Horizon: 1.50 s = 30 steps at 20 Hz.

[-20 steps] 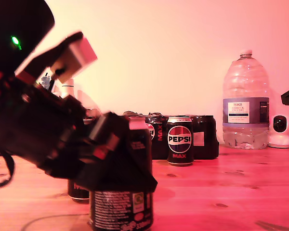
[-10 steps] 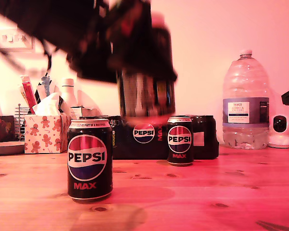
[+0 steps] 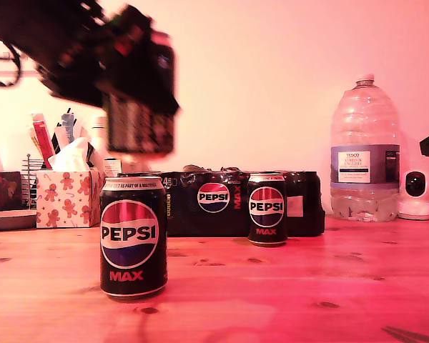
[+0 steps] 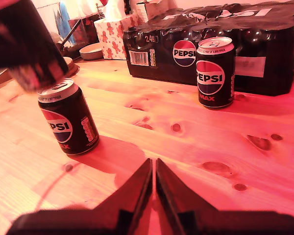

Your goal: Stack up the Pepsi cans on top of each other

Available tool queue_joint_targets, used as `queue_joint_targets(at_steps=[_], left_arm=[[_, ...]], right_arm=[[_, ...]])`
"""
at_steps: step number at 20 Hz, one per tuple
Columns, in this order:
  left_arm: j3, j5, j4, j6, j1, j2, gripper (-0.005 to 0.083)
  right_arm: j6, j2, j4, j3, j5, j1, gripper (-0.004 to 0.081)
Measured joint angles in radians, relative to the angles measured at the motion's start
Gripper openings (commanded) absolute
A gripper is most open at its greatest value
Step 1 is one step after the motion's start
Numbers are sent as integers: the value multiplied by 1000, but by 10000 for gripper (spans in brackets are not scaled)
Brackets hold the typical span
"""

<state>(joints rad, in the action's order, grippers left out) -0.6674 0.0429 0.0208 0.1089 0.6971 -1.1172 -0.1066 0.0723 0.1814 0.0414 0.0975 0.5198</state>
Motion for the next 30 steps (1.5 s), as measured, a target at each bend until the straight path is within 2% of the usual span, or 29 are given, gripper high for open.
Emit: queue_joint_targets(at_steps=[7, 11, 16, 30], left_arm=[[0, 9, -8, 0, -54, -11, 378], [0, 64, -13, -2, -83, -20, 378], [0, 93, -10, -49, -85, -32, 378], [-2, 101, 2, -53, -85, -76, 378]], right_arm=[[0, 0, 0, 0, -2, 0, -13], [0, 0, 0, 0, -2, 0, -13], [0, 0, 0, 0, -3, 0, -13], [0, 0, 0, 0, -3, 0, -13]])
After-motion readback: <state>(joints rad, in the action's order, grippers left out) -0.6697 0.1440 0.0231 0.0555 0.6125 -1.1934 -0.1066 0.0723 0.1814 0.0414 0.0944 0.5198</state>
